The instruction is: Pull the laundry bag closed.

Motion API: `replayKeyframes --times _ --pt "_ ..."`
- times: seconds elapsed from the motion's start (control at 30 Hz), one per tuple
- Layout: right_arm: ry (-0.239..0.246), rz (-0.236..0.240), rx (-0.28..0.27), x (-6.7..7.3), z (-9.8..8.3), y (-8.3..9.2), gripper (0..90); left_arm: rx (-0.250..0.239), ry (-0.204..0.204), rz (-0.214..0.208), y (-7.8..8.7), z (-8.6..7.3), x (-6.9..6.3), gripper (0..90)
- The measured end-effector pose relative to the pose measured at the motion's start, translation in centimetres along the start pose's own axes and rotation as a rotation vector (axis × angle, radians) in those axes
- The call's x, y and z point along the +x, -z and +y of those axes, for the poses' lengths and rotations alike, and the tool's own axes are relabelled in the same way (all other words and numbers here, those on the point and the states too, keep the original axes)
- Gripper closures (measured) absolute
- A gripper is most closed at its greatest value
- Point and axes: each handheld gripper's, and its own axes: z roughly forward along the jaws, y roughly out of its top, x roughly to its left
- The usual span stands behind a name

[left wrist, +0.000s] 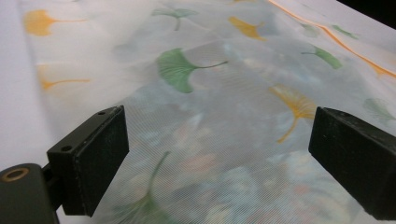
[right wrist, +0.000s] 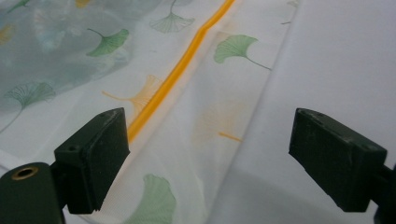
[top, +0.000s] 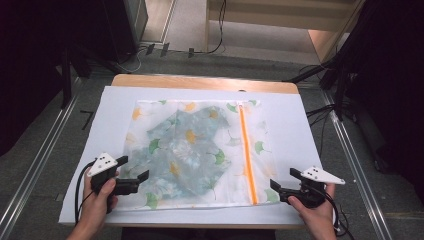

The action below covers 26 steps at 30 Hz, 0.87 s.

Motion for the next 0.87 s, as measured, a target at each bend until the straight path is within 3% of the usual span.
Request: replayKeyframes --times 0.07,0.17,0.33,0.5,0.6,0.73,0.77,0.87 --pt "-0.002 -0.009 -0.008 -0.4 -0.2 0.7 13.0 -0.02 0.011 0.01 0.7 0.0 0.3 5.6" --pt "-0.033 -0.017 -0.027 -1.1 -0.7 2.0 13.6 -0.029 -0.013 0.02 1.6 -0.3 0.8 5.6" --pt "-0.051 -0.012 -0.034 -1.8 -1.6 3.5 16.8 -0.032 0.01 -0.001 3.0 -0.8 1.8 5.6" --pt "-0.087 -0.02 -0.045 -2.5 -2.3 4.9 20.2 -0.039 0.029 0.032 4.3 -1.1 2.7 5.6" --pt "-0.106 -0.022 -0.052 -2.9 -2.7 5.3 21.4 -0.032 0.043 0.028 4.9 -1.4 3.3 5.6" --pt "-0.141 -0.014 -0.018 -3.1 -2.8 4.8 23.0 -0.018 0.084 0.041 4.9 -1.6 3.7 5.6" --pt "-0.141 -0.004 -0.012 -3.0 -2.8 4.5 24.8 -0.023 0.079 0.049 4.8 -1.6 3.6 6.5" --pt "-0.143 0.067 0.021 -2.4 -2.6 3.6 33.2 -0.011 0.017 0.113 4.3 -1.5 2.5 14.0"
